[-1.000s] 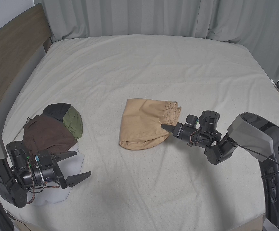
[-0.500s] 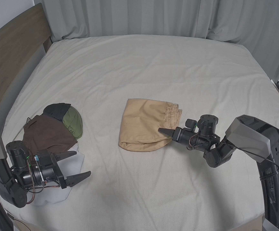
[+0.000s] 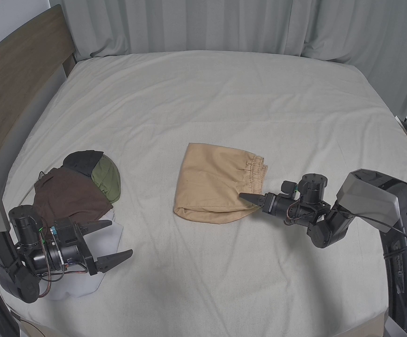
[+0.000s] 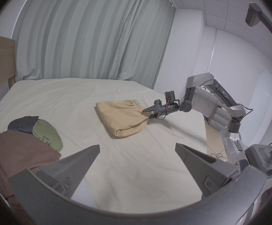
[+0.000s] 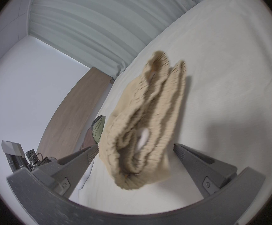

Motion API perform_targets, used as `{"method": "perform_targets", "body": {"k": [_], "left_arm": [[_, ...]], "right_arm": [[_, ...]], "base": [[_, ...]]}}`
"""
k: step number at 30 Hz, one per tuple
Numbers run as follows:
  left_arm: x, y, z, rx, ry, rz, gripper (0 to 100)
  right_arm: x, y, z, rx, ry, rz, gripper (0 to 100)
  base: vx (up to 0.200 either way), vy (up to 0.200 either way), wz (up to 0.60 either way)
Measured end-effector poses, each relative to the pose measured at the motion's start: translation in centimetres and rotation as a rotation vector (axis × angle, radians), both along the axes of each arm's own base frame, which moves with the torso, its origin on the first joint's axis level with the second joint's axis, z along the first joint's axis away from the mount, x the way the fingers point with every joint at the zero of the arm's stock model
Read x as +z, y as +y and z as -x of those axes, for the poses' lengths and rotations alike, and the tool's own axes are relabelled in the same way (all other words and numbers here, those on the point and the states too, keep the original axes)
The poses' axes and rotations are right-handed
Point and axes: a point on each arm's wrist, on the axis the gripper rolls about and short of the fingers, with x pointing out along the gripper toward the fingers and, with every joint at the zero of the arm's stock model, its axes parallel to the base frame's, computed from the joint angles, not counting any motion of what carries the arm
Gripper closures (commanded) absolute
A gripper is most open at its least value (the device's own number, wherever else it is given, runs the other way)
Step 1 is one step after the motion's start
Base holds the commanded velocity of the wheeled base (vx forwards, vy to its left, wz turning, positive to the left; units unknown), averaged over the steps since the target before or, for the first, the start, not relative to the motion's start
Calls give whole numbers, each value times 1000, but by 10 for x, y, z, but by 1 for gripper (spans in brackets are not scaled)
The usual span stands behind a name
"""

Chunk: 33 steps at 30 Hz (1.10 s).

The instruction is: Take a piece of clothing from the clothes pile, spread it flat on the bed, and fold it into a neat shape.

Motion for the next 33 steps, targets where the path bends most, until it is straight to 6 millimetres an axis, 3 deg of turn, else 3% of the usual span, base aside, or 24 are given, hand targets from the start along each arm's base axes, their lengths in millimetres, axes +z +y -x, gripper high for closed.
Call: {"method": "perform_targets", "body": {"k": [6,13,22,27,33], "left_arm": [[1,0,0,0,-3,0,0],[2,0,0,0,-9,0,0],[2,0,0,0,-10,0,0],[2,0,0,0,-11,0,0],[3,0,0,1,-13,0,0]], "right_arm": [[9,-17,-3,-39,-13,-1,0],[48,-23,-12,-58,-109,-34,0],[83,0,-6,-7,-189,-65,0],[84,12,-1,4,-191,-65,0],[63,19,-2,13,-172,-34,0]], "base": [[0,0,0],[0,0,0],[0,0,0],[0,0,0],[0,0,0]]}}
